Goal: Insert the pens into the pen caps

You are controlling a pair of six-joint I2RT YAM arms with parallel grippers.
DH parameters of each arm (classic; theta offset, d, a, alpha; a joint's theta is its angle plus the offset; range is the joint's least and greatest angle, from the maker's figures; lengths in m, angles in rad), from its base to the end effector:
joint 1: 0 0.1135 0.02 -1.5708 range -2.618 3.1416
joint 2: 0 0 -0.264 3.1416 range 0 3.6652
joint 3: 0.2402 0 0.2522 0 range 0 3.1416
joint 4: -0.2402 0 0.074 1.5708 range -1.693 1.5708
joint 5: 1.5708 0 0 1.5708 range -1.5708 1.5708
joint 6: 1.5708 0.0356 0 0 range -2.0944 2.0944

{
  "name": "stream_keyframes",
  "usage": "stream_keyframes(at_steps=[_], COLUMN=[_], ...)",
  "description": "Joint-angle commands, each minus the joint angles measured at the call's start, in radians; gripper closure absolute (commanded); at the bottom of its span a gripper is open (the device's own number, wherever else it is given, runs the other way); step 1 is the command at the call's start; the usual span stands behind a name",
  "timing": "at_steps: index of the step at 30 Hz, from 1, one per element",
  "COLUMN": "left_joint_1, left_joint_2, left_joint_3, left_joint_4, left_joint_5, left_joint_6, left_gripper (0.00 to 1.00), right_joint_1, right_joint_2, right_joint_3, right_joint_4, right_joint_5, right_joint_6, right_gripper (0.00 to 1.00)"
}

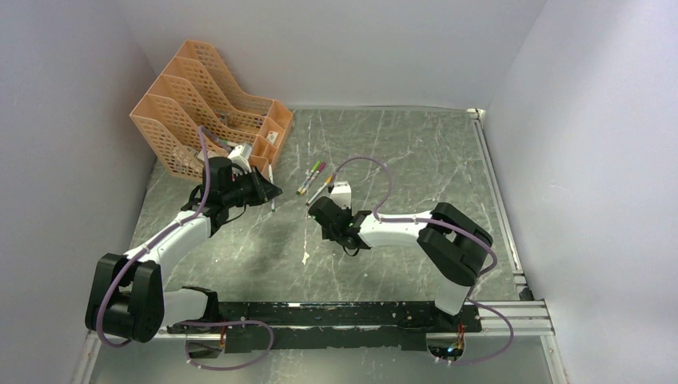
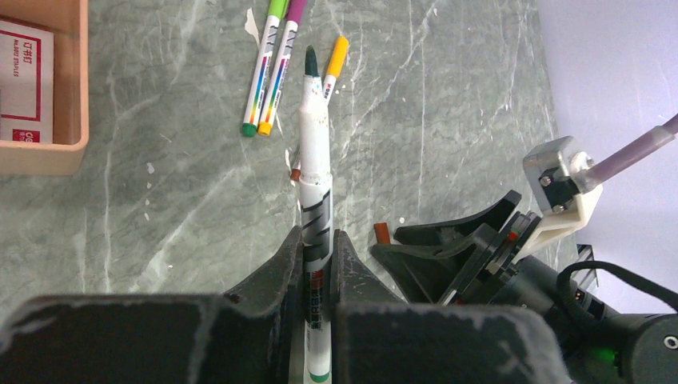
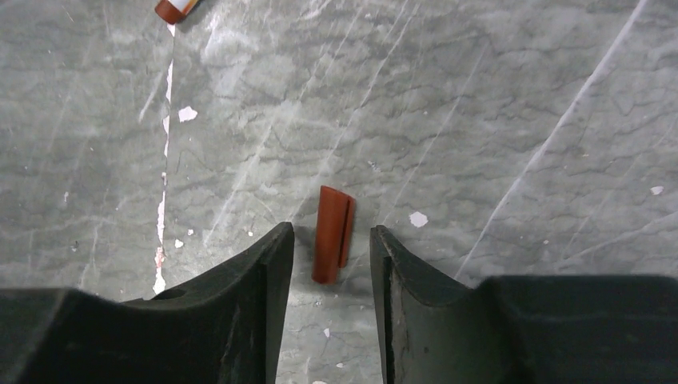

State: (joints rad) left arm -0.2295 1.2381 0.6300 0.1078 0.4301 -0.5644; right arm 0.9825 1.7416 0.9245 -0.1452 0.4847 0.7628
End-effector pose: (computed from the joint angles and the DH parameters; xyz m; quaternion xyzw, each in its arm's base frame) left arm 0.2522 -0.0742 0.2213 -0.0327 0.8467 -0.3619 0.3886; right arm 0.2006 0.2708 0.1495 -0.0301 0.9285 0.0756 0.3623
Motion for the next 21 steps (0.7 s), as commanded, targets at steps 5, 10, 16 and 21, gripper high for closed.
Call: stream_keyframes(at_steps=[5, 10, 16, 21], left_joint_1=[0.006, 0.000, -0.005, -0.016], left_joint_2=[-0.012, -0.009, -0.007, -0.009], left_joint_3=[-0.010, -0.005, -0.004, -0.004], left_joint_4=[0.021, 0.013, 0.013, 0.037], left_joint_5=[0.024, 0.023, 0.025, 0.067], left_joint_6=[0.011, 0.016, 0.016, 0.016], left_gripper=[0.93, 0.93, 0.93, 0.93], right_joint_1=[0.009, 0.008, 0.008, 0.004], right_joint_2=[0.059, 0.085, 0.088, 0.041], right_joint_3=[0.041, 0.069, 0.066, 0.052], right_joint_4=[-0.037, -0.051, -0.046, -0.027], right_joint_5=[0.044, 0.034, 0.013, -0.024], right_joint_6=[0.030, 0.017, 0.012, 0.005], right_gripper=[0.66, 0.71, 0.97, 1.00])
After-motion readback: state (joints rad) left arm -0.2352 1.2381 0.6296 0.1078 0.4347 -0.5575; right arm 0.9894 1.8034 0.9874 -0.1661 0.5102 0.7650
